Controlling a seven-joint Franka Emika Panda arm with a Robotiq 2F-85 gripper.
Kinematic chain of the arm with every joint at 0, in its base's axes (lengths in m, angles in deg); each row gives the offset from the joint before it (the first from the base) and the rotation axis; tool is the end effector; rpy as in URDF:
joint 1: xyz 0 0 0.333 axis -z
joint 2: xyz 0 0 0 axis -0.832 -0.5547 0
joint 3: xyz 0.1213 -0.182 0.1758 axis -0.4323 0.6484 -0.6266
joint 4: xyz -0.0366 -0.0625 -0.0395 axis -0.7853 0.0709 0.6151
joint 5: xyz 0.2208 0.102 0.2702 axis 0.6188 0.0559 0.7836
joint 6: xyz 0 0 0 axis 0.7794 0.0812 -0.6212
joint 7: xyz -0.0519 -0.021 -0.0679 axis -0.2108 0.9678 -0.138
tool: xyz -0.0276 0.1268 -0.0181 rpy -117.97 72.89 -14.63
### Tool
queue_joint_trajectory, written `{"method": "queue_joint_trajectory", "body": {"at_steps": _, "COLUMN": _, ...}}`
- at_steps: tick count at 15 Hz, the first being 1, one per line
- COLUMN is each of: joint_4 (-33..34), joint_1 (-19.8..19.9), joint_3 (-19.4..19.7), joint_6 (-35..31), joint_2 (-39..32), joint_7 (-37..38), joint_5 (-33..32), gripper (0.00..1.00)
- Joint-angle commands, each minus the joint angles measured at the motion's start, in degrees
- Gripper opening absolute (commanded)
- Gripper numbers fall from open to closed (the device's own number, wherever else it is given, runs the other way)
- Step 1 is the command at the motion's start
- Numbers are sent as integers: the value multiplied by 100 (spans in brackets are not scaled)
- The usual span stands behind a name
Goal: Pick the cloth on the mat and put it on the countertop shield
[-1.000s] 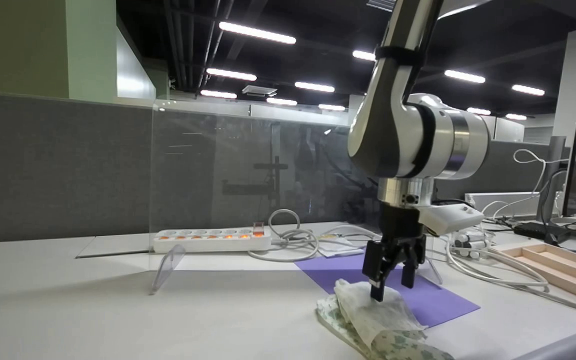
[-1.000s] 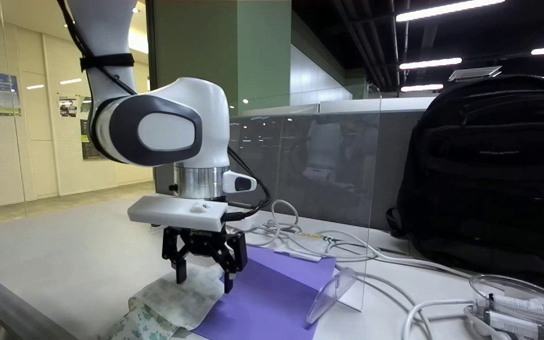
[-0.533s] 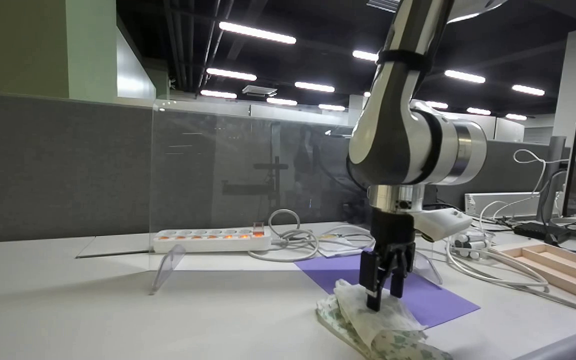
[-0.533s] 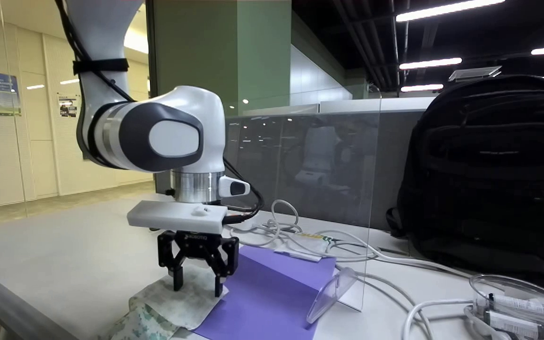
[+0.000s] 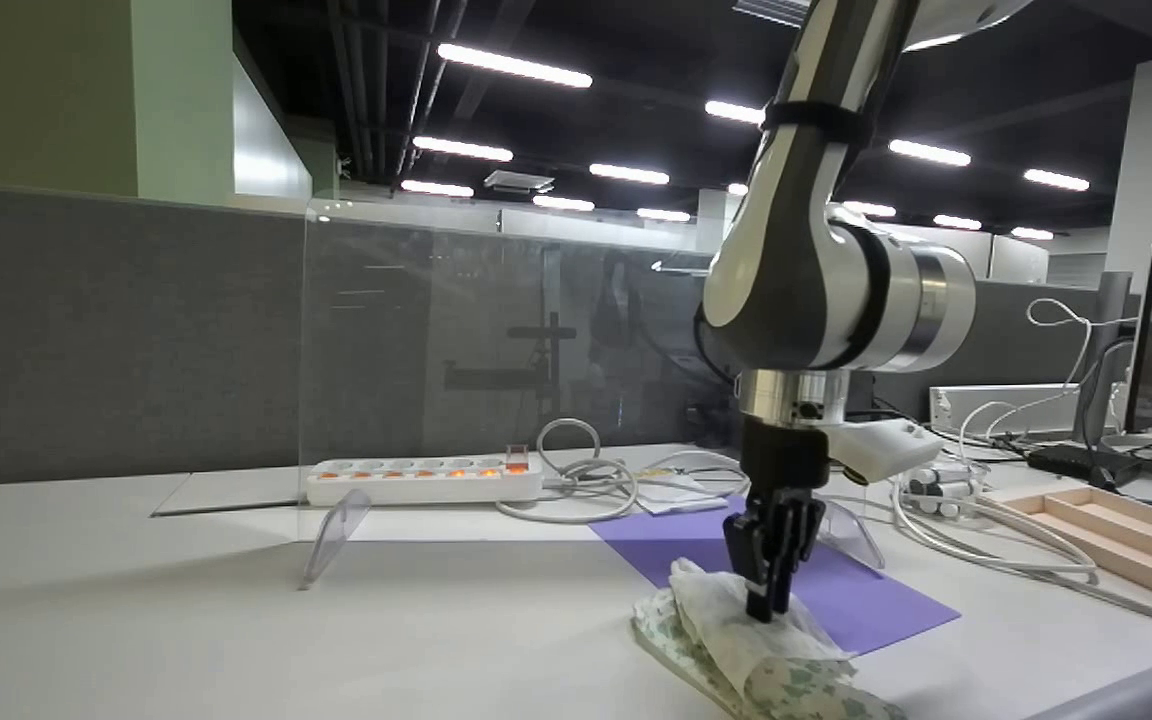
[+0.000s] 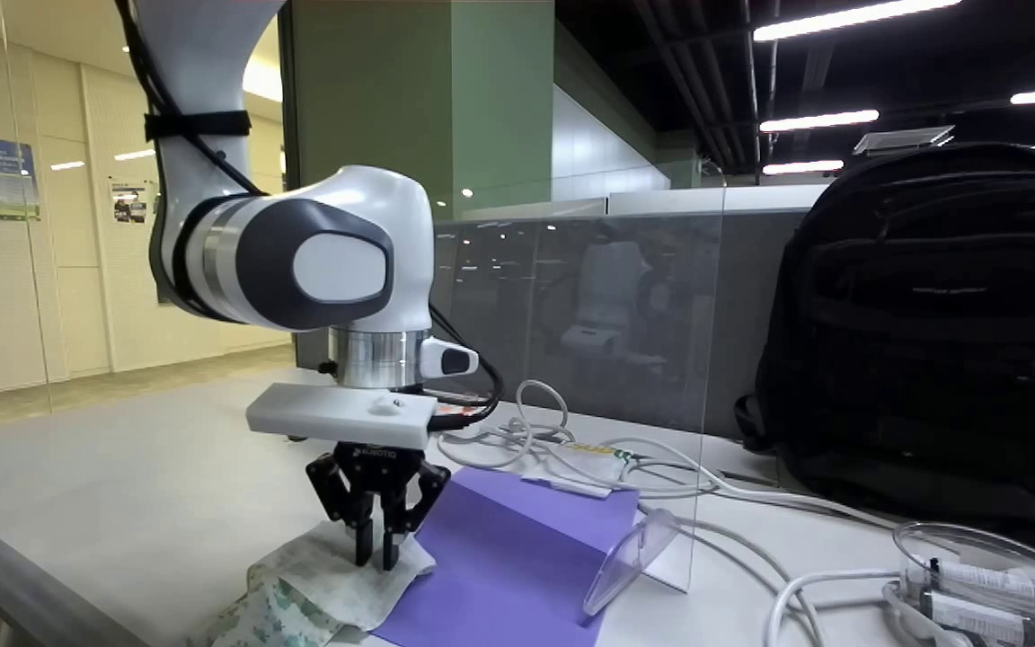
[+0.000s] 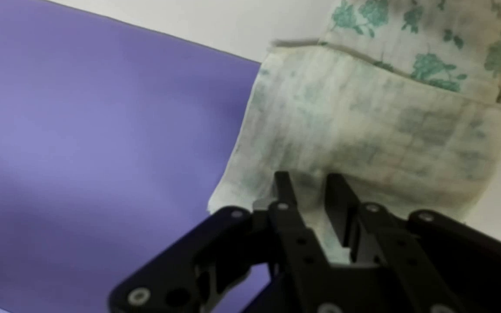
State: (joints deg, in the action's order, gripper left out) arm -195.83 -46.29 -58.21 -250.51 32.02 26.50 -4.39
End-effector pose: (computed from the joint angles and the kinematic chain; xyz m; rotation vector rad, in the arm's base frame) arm 0.3927 -0.0263 0.1029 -3.0538 -0.5109 -0.0175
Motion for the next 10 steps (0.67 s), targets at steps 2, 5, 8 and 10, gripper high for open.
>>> {"method": "queue_joint_trajectory", "body": {"at_steps": 2, "joint_4": 94, "joint_1": 285, "joint_3": -286, "joint_6": 168, "joint_2": 30, "joint_7": 176, "joint_5": -108, "gripper": 0}}
{"method": "queue_joint_trajectory", "body": {"at_steps": 5, "joint_4": 153, "joint_1": 365, "joint_3": -443, "joint_6": 300, "joint_2": 104, "joint_7": 137, "joint_5": -71, "gripper": 0}}
{"method": "queue_joint_trajectory", "body": {"at_steps": 8, "joint_4": 251, "joint_1": 466, "joint_3": -621, "joint_6": 409, "joint_2": 165, "joint_7": 56, "joint_5": 17, "gripper": 0}}
{"method": "queue_joint_trajectory", "body": {"at_steps": 10, "joint_4": 303, "joint_1": 526, "joint_3": -778, "joint_6": 477, "joint_2": 239, "joint_7": -9, "joint_5": 103, "gripper": 0}}
